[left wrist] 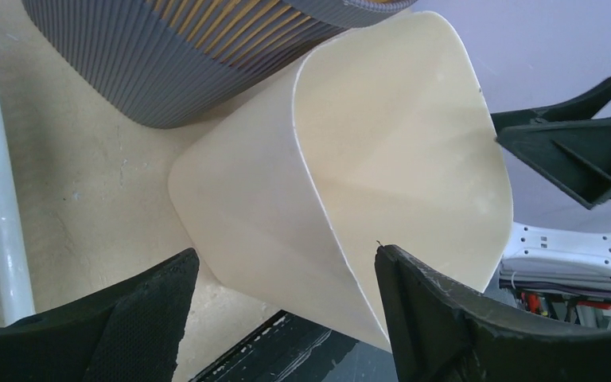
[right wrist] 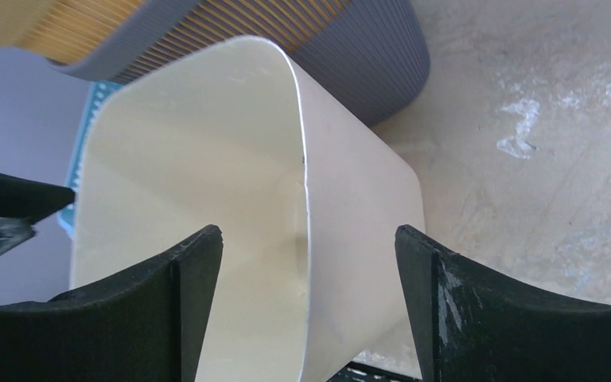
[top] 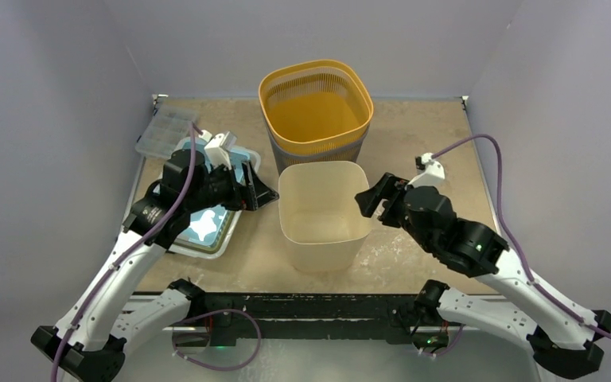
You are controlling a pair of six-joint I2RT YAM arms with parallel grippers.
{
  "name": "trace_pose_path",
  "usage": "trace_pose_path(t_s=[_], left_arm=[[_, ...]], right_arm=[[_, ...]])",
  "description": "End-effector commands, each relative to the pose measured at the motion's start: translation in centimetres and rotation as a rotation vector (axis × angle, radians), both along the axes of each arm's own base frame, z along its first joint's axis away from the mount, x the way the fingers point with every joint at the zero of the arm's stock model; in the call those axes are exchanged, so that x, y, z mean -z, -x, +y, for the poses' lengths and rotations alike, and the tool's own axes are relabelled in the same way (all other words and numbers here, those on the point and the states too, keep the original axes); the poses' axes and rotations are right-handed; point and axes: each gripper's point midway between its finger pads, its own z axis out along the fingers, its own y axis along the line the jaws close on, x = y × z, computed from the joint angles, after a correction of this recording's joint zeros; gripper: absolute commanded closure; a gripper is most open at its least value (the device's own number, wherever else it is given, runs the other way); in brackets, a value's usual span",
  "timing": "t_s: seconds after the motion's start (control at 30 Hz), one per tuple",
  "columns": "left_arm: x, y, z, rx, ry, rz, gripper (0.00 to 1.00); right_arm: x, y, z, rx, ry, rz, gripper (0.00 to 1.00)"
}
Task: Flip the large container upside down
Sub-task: Turn the container upside down at the center of the board.
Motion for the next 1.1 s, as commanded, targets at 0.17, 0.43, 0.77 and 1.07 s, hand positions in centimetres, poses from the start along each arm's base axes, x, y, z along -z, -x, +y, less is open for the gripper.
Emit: trace_pose_path(t_s=[0.17,0.43,0.77,1.07], left_arm=[[-1.0,0.7,-2.2,0.051,-0.037,-0.008,0.29],[1.1,0.5,-2.4,0.023,-0.133,0.029,0.52],[3.5,0.5,-2.1,0.0,-0.171,0.072,0.81],[5.2,1.0,-2.8,-0.007,-0.098,0.102,1.0]], right_arm=[[-1.0,-0.1,2.0,-0.051,-0.043,0.015,0.28],[0.0,-0.5,2.9,-0.084,0.04,0.055,0.38],[-1.7,-0.7,4.1,-0.139,0.037,0.034,0.47],[-4.4,-0.1,4.9,-0.198,-0.041,-0.029,0.42]])
